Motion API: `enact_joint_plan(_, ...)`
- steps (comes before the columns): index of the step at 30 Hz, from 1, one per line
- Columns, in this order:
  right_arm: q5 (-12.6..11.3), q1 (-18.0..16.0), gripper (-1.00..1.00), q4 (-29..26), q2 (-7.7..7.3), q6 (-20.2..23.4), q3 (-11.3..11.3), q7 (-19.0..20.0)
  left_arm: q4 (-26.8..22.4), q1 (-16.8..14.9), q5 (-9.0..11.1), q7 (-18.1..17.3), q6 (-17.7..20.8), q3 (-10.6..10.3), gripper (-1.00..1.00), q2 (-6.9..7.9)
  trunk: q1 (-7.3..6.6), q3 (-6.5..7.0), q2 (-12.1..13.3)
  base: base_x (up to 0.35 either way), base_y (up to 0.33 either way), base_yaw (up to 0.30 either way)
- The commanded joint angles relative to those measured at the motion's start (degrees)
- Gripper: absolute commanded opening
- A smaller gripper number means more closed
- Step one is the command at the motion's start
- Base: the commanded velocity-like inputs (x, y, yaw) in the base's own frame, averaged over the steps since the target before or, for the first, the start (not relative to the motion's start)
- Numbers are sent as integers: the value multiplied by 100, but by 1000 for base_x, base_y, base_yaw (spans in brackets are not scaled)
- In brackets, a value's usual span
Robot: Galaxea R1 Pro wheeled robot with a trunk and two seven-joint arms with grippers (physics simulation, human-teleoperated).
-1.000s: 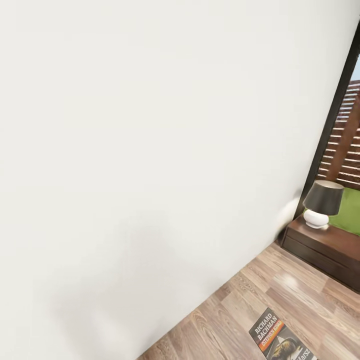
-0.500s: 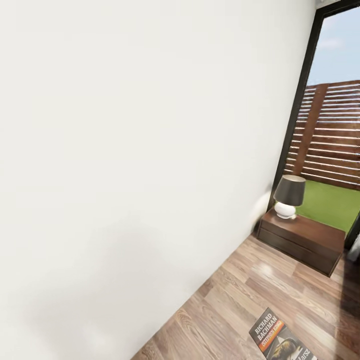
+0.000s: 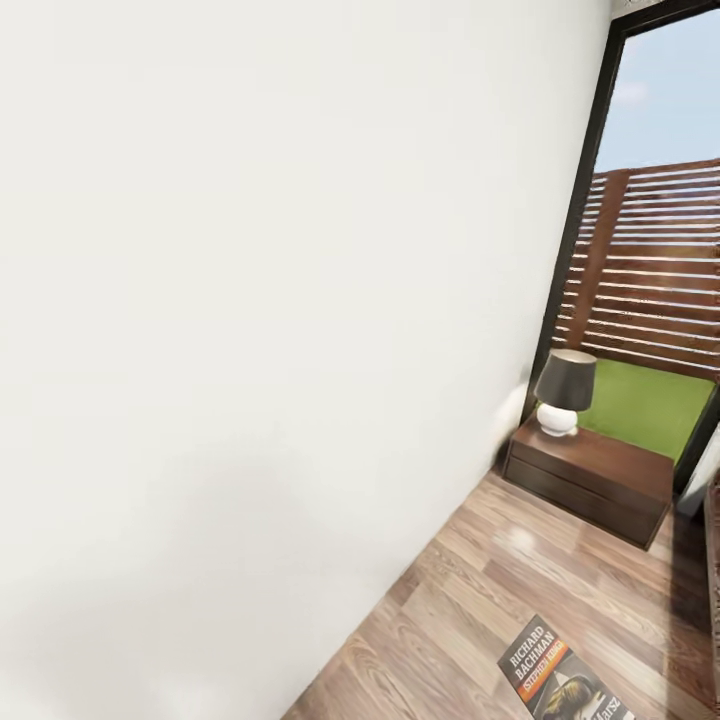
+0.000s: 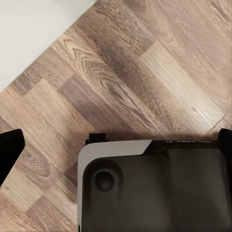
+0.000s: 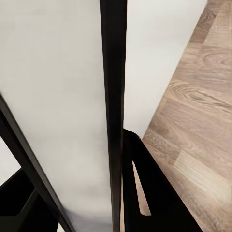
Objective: In the bedroom, move the book from the bed onto either nightstand, and place the two sandals side by side next to the bed.
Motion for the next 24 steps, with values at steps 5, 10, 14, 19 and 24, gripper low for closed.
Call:
enact_joint_plan(5,-52,-7,-100,16,2,13,44,25,6,-1,60,-28,-13,-24,100,2,3,6,-4,9,3,-272)
enact_joint_plan(10,-52,-7,-100,16,2,13,44,25,6,-1,60,-30,-13,-32,100,2,3,16,-4,1,0,-298)
enact_joint_plan(14,-49,-7,-100,16,2,13,44,23,6,-1,60,-28,-13,-33,100,2,3,25,-4,0,0,-300)
enact_joint_plan(19,-51,-7,-100,16,2,13,44,17,6,0,60,-28,-13,-27,100,2,3,35,-4,0,0,-300)
enact_joint_plan(24,-52,-7,-100,16,2,13,44,27,6,-1,59,-28,-13,-33,100,2,3,42,-4,102,18,-254)
